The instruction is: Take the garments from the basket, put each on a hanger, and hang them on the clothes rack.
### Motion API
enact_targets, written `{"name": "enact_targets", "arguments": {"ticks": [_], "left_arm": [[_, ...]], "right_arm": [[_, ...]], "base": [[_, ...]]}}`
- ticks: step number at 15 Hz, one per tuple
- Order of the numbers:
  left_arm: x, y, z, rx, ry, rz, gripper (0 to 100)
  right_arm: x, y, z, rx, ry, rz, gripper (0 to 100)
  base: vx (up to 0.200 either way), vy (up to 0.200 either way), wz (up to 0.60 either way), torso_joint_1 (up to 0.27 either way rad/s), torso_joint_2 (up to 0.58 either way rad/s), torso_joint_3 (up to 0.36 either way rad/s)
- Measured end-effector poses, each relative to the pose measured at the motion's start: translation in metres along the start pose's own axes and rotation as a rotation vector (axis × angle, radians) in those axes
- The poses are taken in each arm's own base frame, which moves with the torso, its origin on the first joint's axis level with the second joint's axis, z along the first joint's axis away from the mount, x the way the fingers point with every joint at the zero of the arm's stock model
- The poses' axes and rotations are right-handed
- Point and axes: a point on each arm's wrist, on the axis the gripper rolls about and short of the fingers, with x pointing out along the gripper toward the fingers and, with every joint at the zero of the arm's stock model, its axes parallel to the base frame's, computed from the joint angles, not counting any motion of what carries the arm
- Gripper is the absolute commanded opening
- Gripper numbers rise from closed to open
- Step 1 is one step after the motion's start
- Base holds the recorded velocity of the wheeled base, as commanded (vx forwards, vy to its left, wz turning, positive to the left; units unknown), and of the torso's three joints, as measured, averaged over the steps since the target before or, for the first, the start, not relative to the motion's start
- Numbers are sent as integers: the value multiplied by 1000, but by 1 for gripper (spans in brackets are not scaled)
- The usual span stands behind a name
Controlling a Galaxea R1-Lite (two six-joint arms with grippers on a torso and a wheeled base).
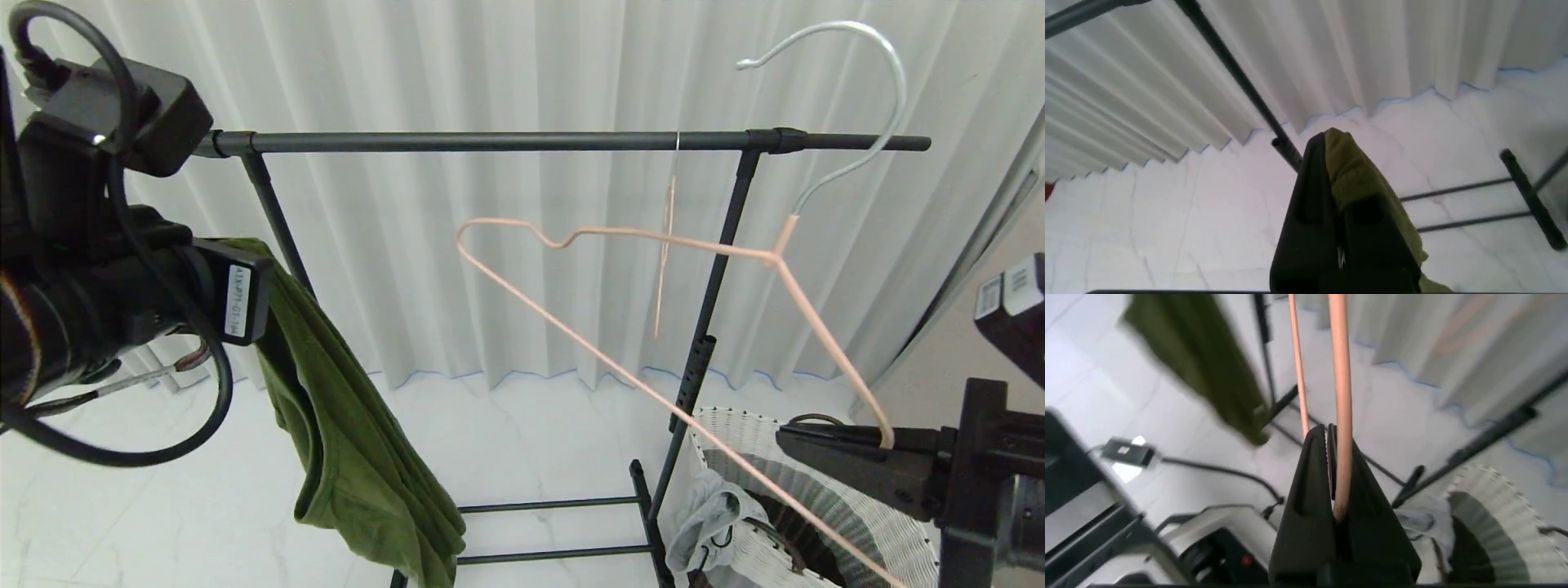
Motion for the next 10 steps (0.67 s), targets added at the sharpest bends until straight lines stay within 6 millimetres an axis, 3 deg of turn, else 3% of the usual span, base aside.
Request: {"name": "enact_targets", "arguments": {"ticks": [5, 10], "left_arm": [[24, -8, 10, -70, 10, 24, 0], [22, -25, 26, -146, -30, -44, 0]], "right_arm": [[9, 29, -4, -31, 34, 135, 0], [24, 41, -8, -34, 58, 162, 0]], "base": [[0, 0, 0, 0, 0, 0], [0, 0, 0, 0, 0, 0]]}}
